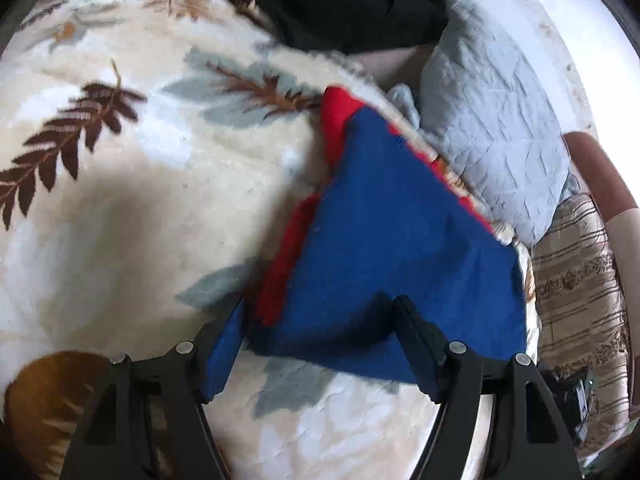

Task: Fold small clothes
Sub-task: 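Lift the hem and fold it toward the collar with both tools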

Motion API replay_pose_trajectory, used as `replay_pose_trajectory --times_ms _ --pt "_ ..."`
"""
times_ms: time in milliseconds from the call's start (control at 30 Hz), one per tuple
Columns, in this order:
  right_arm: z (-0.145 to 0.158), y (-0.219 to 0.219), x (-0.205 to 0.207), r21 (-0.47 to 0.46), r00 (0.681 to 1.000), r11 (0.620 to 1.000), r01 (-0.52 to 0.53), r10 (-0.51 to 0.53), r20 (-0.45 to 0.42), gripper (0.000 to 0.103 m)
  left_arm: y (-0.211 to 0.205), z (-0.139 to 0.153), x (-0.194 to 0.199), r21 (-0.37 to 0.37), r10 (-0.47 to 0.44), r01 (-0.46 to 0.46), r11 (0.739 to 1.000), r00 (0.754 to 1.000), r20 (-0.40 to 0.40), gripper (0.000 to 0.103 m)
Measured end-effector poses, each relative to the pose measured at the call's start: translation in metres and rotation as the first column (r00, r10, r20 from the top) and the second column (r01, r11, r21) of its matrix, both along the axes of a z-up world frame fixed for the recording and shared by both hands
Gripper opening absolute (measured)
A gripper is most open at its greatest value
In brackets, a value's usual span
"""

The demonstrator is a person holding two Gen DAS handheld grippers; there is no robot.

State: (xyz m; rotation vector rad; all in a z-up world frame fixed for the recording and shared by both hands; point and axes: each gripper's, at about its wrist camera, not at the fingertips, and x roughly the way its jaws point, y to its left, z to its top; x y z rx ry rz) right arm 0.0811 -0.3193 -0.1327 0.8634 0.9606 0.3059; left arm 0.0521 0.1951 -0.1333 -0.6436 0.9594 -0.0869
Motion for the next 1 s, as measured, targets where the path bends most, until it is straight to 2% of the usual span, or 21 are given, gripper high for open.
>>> replay_pose_trajectory --times_ms 67,200,333,367,400,433,467,500,567,633,833,933,1000 --pt "0.002 0.006 -0.004 0.032 1.0 0.999 -0.009 0.009 0.007 0.086 -0.003 0.001 0.002 -0.008 0.012 -0.011 1.0 1.0 0.004 0.078" --pt "-0.005 0.012 -0.006 0.011 1.0 1.0 0.021 -0.02 -0.019 0.086 -0.008 -0.007 0.011 0.004 0.045 -0.045 0.999 0.999 -0.024 0.078" --pt "-0.006 0.018 0.023 0.036 0.997 0.998 0.058 -0.056 -0.047 0.088 -0.013 -0.003 0.026 0.025 0.091 -0.09 0.996 0.995 -0.047 0.079" --pt "-0.01 0.019 0.031 0.034 0.995 0.996 0.079 -0.077 -0.062 0.086 -0.013 -0.003 0.029 0.029 0.103 -0.102 0.994 0.993 -0.055 0.073" --pt "-0.012 0.019 0.037 0.03 0.993 0.995 0.099 -0.097 -0.068 0.082 -0.012 -0.003 0.029 0.047 0.111 -0.109 0.993 0.992 -0.063 0.06" --pt "-0.012 0.02 0.041 0.008 0.991 0.994 0.112 -0.111 -0.077 0.074 -0.016 0.0 0.036 0.1 0.086 -0.078 0.992 0.993 -0.079 0.018" --pt "-0.013 0.02 0.045 -0.019 0.988 0.993 0.12 -0.121 -0.091 0.029 -0.019 0.0 0.041 0.114 0.061 -0.05 0.992 0.994 -0.095 0.018" --pt "-0.017 0.019 0.05 -0.02 0.986 0.992 0.127 -0.128 -0.111 0.017 -0.02 0.002 0.044 0.125 0.065 -0.052 0.991 0.993 -0.101 0.017" --pt "-0.023 0.02 0.058 -0.02 0.983 0.992 0.126 -0.128 -0.134 0.017 -0.02 0.009 0.048 0.134 0.065 -0.05 0.99 0.992 -0.108 0.016" --pt "-0.011 0.023 0.059 -0.046 0.988 0.993 0.106 -0.11 -0.108 0.016 -0.018 0.028 0.043 0.132 0.068 -0.057 0.99 0.995 -0.077 0.016" --pt "0.074 0.03 0.04 -0.101 0.997 0.992 0.068 -0.064 0.047 0.014 -0.018 0.09 0.006 0.158 0.067 -0.073 0.985 0.997 0.042 0.015" --pt "0.093 0.03 0.012 -0.114 0.997 0.993 0.04 -0.032 0.072 0.014 -0.015 0.094 -0.029 0.16 0.054 -0.061 0.985 0.997 0.052 0.015" --pt "0.085 0.028 -0.016 -0.11 0.998 0.994 0.022 -0.016 0.052 0.014 -0.012 0.074 -0.053 0.137 0.051 -0.053 0.989 0.999 0.013 0.015"
